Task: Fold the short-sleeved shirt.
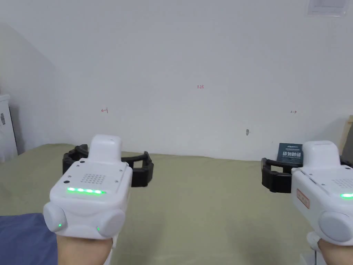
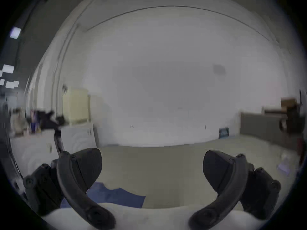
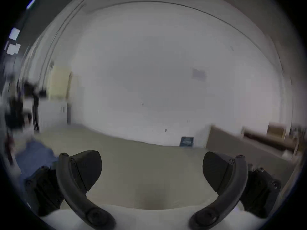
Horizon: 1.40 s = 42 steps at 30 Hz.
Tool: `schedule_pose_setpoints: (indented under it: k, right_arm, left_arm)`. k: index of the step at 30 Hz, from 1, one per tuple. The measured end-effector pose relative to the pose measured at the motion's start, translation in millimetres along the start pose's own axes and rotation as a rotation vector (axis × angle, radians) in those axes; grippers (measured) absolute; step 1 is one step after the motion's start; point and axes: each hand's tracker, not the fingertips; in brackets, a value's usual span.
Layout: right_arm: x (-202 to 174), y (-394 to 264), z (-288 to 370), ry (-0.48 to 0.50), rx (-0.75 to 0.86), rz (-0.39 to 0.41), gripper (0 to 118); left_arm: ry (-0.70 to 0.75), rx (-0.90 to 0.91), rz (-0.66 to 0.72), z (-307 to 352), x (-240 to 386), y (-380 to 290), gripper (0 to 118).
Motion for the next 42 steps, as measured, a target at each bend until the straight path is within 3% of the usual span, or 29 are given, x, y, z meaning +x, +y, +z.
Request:
schedule_pose_setpoints:
  k: [2, 3, 5, 9, 14, 19, 22, 26, 27, 28, 29, 30, 31, 32, 34, 36, 42]
  right_arm:
    - [0.3, -14.7, 9.1, -0.038, 0.031, -0.054, 117]
    - [2.2, -18.8, 13.3, -0.011, 0.043, -0.09, 117]
    - [-3.7, -22.2, 15.9, -0.013, 0.033, -0.092, 117]
    - [-8.0, -24.3, 6.5, -0.044, -0.054, -0.014, 117]
    - [-5.9, -31.7, 5.3, -0.067, -0.068, -0.029, 117]
    - [-5.8, -35.6, 1.6, -0.075, -0.094, 0.016, 117]
    - [-3.5, -37.7, 4.4, -0.049, -0.085, -0.017, 117]
    - [-7.4, -40.6, 6.8, -0.079, -0.085, 0.024, 114]
    - [-9.2, -39.7, 8.4, -0.093, -0.091, 0.041, 104]
    - [-10.1, -38.6, 10.8, -0.086, -0.092, 0.038, 65]
    - [-9.7, -39.1, 12.8, -0.068, -0.086, 0.045, 16]
    - [-12.6, -38.2, 12.8, -0.073, -0.081, 0.072, 0]
    - [-15.0, -40.8, 11.5, -0.061, -0.091, 0.096, 0]
    - [-13.1, -44.0, 11.5, -0.069, -0.058, 0.09, 0]
    - [-13.3, -43.5, 9.7, -0.022, -0.089, 0.094, 0]
    - [-17.0, -45.3, 7.5, -0.012, -0.083, 0.1, 0]
    - [-73.7, -23.9, 2.9, 0.161, -0.077, 0.08, 0]
  left_arm:
    - [-0.054, -0.019, 0.121, -2.6, -15.3, -16.6, 118]
    - [-0.075, -0.028, 0.204, 8.9, 15.5, -8.2, 118]
    - [-0.054, -0.054, 0.275, 3.0, 15.4, -19.0, 118]
    - [0.009, -0.159, 0.236, 11.1, 16.9, -7.3, 118]
    - [0.025, -0.161, 0.252, 1.3, 0.3, -19.6, 118]
    - [0.016, -0.159, 0.224, 1.3, 1.0, -17.7, 118]
    - [-0.025, -0.119, 0.246, 5.7, -1.4, -19.1, 118]
    - [-0.004, -0.102, 0.21, 11.0, 6.4, -19.1, 118]
    - [0.004, -0.096, 0.189, 12.0, 9.1, -19.4, 118]
    - [0.01, -0.091, 0.187, 12.9, 10.2, -20.2, 118]
    - [0.001, -0.088, 0.189, 12.9, 9.5, -21.2, 117]
    - [-0.014, -0.099, 0.192, 12.2, 9.4, -21.0, 112]
    - [-0.046, -0.13, 0.204, 12.0, 9.7, -21.2, 75]
    - [-0.032, -0.123, 0.195, 12.8, 10.6, -21.8, 2]
    - [0.046, -0.056, 0.17, 15.0, 9.7, -27.7, 0]
    - [0.031, -0.103, 0.224, 21.2, 3.0, -28.4, 0]
    - [0.191, -0.12, 0.224, 55.7, -68.3, -23.2, 0]
